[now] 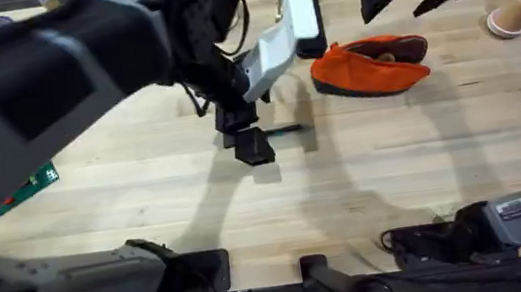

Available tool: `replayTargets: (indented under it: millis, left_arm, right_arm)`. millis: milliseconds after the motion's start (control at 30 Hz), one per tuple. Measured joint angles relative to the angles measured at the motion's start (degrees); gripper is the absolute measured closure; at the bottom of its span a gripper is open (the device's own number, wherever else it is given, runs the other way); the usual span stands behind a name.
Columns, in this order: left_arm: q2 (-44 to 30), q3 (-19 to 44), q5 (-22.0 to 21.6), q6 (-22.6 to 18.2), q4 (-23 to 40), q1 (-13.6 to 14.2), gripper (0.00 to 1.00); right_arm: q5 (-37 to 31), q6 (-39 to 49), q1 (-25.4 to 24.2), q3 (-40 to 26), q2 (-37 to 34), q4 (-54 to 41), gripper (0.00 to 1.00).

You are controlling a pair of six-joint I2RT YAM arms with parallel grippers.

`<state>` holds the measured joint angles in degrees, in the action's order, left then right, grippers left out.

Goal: Unzip the bag, pick up the pens from the table one at a time and place them inside, then zip the bag closed.

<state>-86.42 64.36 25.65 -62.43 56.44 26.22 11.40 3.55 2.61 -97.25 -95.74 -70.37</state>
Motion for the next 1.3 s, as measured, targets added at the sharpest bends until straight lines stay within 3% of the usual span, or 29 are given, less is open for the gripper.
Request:
replayTargets:
  millis: [400,700,967,1033,1300]
  left_arm:
    - [-9.99,0.00,-2.72,0.00,-0.79,1.83,0.005]
    - [-10.73,0.00,-6.49,0.14,-3.62,4.61,0.005]
    - [-10.73,0.00,-10.60,3.47,-7.86,8.65,0.005]
    - [-10.82,0.00,-11.57,5.94,-8.60,9.80,0.005]
    - [-14.49,0.33,-11.92,10.88,-10.39,9.90,0.006]
  right_arm:
    - [0.00,-0.17,0.00,0.00,0.00,0.00,0.004]
    - [0.00,-0.17,0.00,0.00,0.02,0.02,0.005]
    - [0.00,-0.17,0.00,0.00,0.00,0.02,0.005]
    - [0.00,-0.17,0.00,0.00,0.02,0.02,0.005]
    - [0.00,-0.17,0.00,0.00,0.01,-0.02,0.005]
